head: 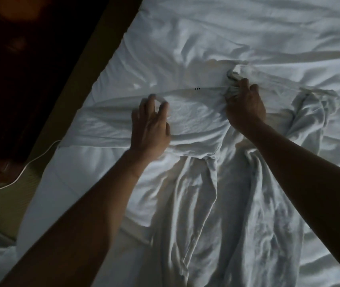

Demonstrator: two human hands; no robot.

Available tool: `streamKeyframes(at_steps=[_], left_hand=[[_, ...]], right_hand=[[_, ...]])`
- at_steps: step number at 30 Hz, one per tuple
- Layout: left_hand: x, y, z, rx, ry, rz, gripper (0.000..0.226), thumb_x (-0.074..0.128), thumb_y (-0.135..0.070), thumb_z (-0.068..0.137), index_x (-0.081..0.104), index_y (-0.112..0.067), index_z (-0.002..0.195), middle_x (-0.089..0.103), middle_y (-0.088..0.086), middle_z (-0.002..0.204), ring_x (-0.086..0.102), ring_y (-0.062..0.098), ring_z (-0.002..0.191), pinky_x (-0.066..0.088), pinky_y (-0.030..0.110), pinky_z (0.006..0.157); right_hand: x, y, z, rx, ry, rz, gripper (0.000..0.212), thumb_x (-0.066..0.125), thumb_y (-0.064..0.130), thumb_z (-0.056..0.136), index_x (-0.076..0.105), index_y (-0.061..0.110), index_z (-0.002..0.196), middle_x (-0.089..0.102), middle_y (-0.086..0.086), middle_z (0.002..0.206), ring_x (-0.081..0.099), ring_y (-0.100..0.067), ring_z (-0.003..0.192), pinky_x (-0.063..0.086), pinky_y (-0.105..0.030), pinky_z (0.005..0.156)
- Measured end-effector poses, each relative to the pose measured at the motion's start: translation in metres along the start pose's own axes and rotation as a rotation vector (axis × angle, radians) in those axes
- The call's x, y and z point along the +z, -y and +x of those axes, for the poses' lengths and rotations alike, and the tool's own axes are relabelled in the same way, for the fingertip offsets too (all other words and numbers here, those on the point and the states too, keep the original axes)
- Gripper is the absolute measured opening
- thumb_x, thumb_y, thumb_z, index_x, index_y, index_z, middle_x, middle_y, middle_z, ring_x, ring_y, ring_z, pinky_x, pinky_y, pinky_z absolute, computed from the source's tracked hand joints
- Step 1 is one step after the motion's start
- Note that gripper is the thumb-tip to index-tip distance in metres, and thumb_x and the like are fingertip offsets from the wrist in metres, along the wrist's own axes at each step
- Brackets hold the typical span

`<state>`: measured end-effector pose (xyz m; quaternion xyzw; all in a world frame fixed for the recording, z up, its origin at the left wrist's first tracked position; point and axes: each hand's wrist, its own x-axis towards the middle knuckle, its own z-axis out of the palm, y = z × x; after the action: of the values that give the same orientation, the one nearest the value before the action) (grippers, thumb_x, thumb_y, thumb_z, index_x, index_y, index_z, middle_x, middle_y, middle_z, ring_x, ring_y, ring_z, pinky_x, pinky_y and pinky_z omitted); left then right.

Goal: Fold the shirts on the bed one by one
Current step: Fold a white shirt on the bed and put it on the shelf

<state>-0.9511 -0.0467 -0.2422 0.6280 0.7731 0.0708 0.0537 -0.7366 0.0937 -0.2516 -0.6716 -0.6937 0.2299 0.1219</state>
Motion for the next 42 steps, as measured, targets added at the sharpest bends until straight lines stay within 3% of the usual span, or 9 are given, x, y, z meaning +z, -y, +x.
streamKeyframes(at_steps=[3,9,12,14,20,27,31,34,42], left_hand=[[-0.002,0.015,0.034,-0.015,0.197,0.101,0.073,0.053,-0.033,0.091,0.029,-0.013,0.157,0.033,0.024,0.159,0.031,0.045,0.147,0.025,0.07,0.116],[-0.034,0.017,0.073,0.011,0.422,0.119,0.057,0.065,-0.05,0.087,0.05,-0.014,0.128,0.062,0.011,0.124,0.058,0.036,0.117,0.039,0.049,0.1],[-0.053,0.02,0.085,-0.027,0.587,-0.026,0.041,0.074,-0.054,0.085,0.06,-0.016,0.096,0.067,0.006,0.106,0.064,0.029,0.095,0.043,0.035,0.076],[-0.064,0.022,0.089,-0.031,0.675,-0.142,0.033,0.078,-0.045,0.085,0.064,-0.016,0.081,0.068,0.006,0.093,0.066,0.026,0.085,0.043,0.031,0.065],[-0.091,0.026,0.076,0.014,0.806,-0.404,0.028,0.071,-0.04,0.096,0.073,-0.012,0.095,0.076,0.007,0.092,0.071,0.022,0.084,0.05,0.033,0.074],[-0.12,0.007,0.062,0.056,0.832,-0.691,0.019,0.072,-0.027,0.098,0.074,-0.017,0.113,0.079,-0.002,0.107,0.075,0.017,0.101,0.055,0.032,0.094],[-0.135,-0.018,0.053,0.1,0.917,-0.827,0.028,0.079,-0.023,0.093,0.073,-0.013,0.118,0.079,0.0,0.115,0.074,0.021,0.109,0.055,0.035,0.1],[-0.131,-0.023,0.041,0.196,1.0,-0.442,0.034,0.09,-0.035,0.079,0.077,-0.012,0.1,0.078,-0.003,0.092,0.074,0.017,0.085,0.053,0.028,0.077],[-0.097,-0.016,-0.014,0.327,0.941,-0.191,0.039,0.068,-0.052,0.075,0.067,-0.018,0.094,0.068,0.0,0.09,0.063,0.021,0.086,0.045,0.033,0.071]], right_hand=[[-0.001,0.003,-0.013,0.0,-0.089,0.066,0.044,0.047,0.016,0.094,0.042,0.015,0.138,0.042,-0.019,0.136,0.051,-0.044,0.118,0.042,-0.046,0.082],[-0.005,0.024,-0.121,-0.263,-0.088,0.064,0.016,0.061,0.028,0.084,0.064,0.021,0.098,0.065,-0.006,0.094,0.061,-0.031,0.089,0.048,-0.04,0.073],[0.0,0.044,-0.163,0.17,0.321,0.29,0.032,0.064,0.04,0.095,0.07,0.015,0.076,0.072,-0.003,0.067,0.065,-0.022,0.057,0.045,-0.029,0.054],[0.003,0.056,-0.174,0.575,0.519,0.764,0.028,0.063,0.038,0.1,0.069,0.012,0.092,0.076,-0.007,0.072,0.061,-0.021,0.044,0.04,-0.024,0.043],[0.016,0.072,-0.161,1.184,0.392,1.676,0.019,0.066,0.028,0.1,0.059,0.013,0.09,0.05,-0.002,0.068,0.04,-0.009,0.048,0.037,-0.02,0.043],[-0.013,0.079,-0.168,1.14,0.195,1.92,0.025,0.064,0.024,0.096,0.066,0.01,0.116,0.069,-0.006,0.113,0.066,-0.022,0.111,0.044,-0.043,0.111],[-0.039,0.065,-0.171,1.118,0.209,2.084,0.033,0.062,0.024,0.099,0.067,0.005,0.126,0.075,-0.013,0.114,0.073,-0.028,0.101,0.063,-0.04,0.079],[-0.055,0.046,-0.175,1.11,0.114,2.093,0.02,0.059,0.018,0.102,0.065,0.003,0.114,0.074,-0.013,0.106,0.073,-0.029,0.09,0.059,-0.035,0.048],[-0.049,0.007,-0.178,1.072,0.054,1.823,0.011,0.059,0.016,0.101,0.064,0.005,0.101,0.07,-0.008,0.094,0.068,-0.027,0.092,0.056,-0.05,0.093]])
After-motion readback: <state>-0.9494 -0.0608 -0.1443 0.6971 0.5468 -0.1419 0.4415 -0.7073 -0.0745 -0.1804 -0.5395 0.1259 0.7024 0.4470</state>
